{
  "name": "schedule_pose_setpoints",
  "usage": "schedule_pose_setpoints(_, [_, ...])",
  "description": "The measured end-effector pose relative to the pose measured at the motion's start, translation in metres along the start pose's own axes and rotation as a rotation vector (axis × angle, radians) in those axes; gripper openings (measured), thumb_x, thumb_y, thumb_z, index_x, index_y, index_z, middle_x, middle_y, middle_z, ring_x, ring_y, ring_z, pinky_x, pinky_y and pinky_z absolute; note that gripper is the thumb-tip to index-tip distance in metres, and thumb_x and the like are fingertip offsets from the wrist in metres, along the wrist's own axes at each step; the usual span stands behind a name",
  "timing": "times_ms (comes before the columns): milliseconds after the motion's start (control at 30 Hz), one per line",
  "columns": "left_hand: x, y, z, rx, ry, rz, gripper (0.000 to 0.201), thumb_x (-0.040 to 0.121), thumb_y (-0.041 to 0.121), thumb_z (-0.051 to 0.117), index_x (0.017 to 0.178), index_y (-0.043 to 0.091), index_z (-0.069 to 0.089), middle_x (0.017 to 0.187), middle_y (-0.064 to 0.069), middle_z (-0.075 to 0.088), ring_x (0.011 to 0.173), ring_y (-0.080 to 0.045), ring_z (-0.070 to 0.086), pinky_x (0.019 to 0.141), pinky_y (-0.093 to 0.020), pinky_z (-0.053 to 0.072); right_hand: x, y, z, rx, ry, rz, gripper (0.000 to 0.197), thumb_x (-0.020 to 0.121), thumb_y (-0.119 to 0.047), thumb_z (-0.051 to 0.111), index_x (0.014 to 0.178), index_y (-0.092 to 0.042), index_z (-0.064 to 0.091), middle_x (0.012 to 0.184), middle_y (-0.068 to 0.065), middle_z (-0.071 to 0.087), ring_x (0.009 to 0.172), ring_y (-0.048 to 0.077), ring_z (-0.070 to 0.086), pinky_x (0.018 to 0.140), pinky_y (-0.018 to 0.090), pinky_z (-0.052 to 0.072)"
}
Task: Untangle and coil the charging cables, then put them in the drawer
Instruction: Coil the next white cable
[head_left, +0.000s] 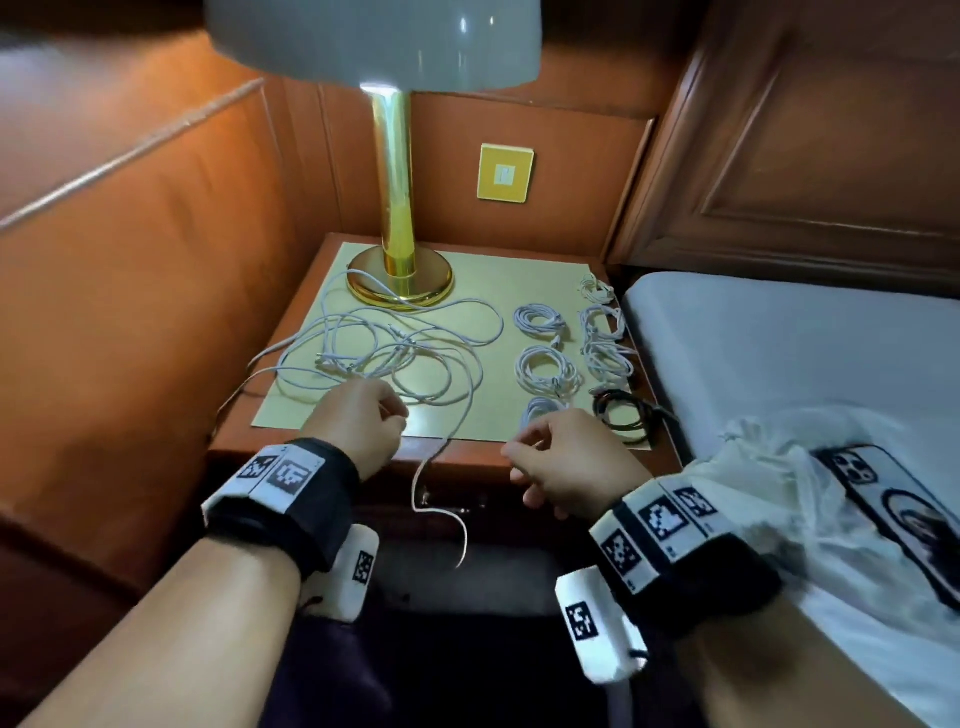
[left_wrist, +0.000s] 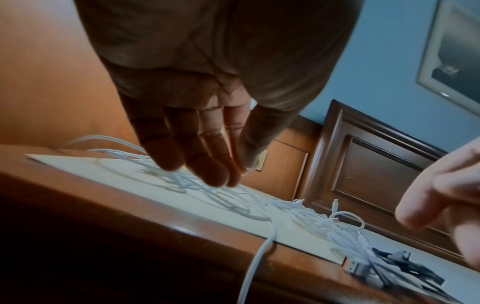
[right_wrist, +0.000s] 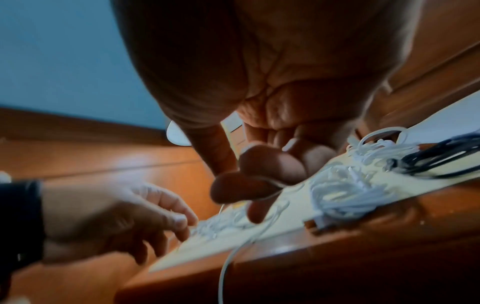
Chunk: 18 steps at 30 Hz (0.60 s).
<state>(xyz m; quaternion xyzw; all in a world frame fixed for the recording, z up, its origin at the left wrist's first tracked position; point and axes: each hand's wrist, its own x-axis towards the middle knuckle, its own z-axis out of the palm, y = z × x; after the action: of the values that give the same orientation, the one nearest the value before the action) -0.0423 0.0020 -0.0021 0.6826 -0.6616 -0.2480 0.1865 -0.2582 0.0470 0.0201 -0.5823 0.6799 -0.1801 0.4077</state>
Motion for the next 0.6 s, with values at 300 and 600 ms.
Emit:
schedule_pose_setpoints(300, [-0.027,-0.028,-0.015,0.012,-0.028,-0.034,0.007,0.093,0.023,0.064,0.095,0.025,0.07,0.087,0.009,0.065,0.08,-0.009,0.058,0.066,-0.025,0.039,0.026,-0.019,0.054,-0.323,-0.105,-0.076,0.032,0.09,-0.027,0.058,0.093,0.0,0.075,0.084,0.016,0.075,0.082,0.029,0.073,0.064,0.034,0.055])
schedule_pose_setpoints(600, [0.015,-0.037,-0.013,-0.003,-0.065,-0.026,0.007,0.095,0.028,0.062,0.09,0.026,0.067,0.088,0.007,0.07,0.085,-0.012,0.063,0.075,-0.029,0.048,0.077,-0.033,0.069,-0.484,-0.016,0.038,0.027,0.101,-0.026,0.049,0.082,-0.007,0.054,0.079,0.005,0.056,0.089,0.027,0.06,0.072,0.027,0.04])
